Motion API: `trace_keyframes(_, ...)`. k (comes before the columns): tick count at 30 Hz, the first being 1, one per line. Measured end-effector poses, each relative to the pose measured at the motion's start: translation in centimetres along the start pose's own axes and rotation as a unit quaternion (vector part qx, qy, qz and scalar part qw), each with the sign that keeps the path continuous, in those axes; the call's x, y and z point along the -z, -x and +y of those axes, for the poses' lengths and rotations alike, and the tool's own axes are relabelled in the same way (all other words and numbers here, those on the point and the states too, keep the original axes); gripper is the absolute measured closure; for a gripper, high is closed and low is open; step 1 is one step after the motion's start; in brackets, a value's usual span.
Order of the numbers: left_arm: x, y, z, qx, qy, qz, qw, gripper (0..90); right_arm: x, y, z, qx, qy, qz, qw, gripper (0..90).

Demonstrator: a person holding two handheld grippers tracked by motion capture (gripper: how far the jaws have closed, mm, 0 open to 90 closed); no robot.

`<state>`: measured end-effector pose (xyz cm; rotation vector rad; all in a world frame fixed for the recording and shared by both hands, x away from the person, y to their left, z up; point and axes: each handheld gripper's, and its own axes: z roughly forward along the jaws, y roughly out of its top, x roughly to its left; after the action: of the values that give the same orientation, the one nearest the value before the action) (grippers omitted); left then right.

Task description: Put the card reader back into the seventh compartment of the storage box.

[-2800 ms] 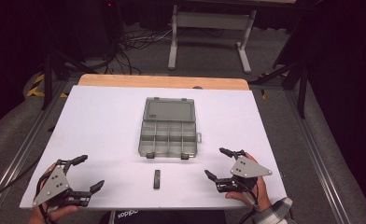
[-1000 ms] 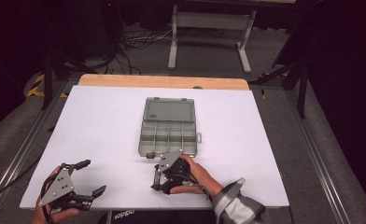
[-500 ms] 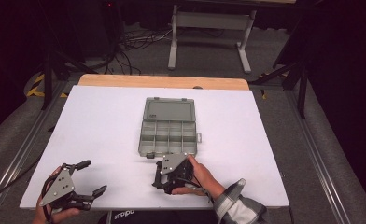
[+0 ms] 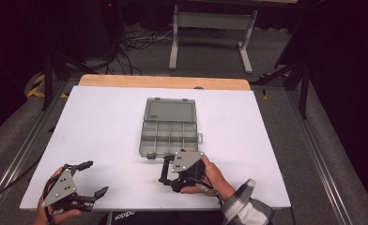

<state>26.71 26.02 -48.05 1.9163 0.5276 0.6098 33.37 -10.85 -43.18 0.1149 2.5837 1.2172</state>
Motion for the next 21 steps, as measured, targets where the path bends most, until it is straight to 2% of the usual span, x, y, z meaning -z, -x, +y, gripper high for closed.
trace_keyframes(11,-0.1,0.0,0.0,0.004,0.004,-0.001,1.0000,7.5,1.4,0.1,0.0,0.002,0.006,-0.016,0.9998,31.0)
trace_keyframes(13,-0.2,0.1,0.1,-0.001,-0.001,-0.003,1.0000,7.4,1.7,0.2,0.0,0.001,0.008,-0.021,0.9997,31.0)
trace_keyframes(21,-0.2,0.0,0.0,-0.001,-0.003,-0.002,1.0000,7.4,2.6,0.8,-0.2,-0.005,0.012,-0.042,0.9990,31.0)
